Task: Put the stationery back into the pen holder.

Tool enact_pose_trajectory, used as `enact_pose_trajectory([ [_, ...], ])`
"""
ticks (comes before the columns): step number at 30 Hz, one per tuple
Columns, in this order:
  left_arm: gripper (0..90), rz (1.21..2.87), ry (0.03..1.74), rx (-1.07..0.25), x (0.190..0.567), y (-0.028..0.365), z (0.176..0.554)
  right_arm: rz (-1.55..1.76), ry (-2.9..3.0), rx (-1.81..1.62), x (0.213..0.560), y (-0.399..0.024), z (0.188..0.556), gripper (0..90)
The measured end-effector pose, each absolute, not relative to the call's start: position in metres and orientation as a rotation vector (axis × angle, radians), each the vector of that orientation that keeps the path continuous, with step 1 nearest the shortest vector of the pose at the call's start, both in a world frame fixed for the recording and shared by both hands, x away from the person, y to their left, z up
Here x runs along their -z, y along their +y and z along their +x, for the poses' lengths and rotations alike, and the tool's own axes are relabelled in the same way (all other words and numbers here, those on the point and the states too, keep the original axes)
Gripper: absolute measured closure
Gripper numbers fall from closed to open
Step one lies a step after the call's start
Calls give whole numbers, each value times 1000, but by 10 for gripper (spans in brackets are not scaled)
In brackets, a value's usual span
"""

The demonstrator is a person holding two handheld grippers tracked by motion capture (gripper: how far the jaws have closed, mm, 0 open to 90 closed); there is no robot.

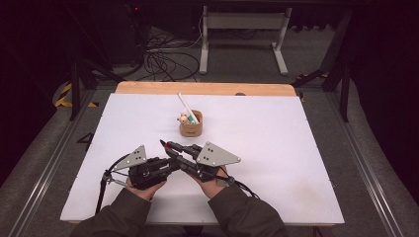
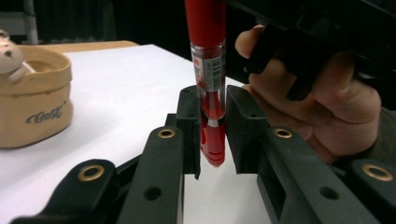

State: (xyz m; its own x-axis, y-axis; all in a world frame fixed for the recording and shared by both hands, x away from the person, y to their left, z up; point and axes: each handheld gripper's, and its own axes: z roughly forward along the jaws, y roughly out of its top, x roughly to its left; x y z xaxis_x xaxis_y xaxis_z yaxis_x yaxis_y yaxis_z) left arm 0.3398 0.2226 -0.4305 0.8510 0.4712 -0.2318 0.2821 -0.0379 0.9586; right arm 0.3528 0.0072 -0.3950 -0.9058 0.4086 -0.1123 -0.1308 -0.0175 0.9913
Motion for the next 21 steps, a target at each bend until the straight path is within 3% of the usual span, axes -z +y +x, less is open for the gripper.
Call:
enact_pose_trajectory([
  [21,793,1696,645,-200,430,223,342,302,1940,-1923,393,6,356,734],
])
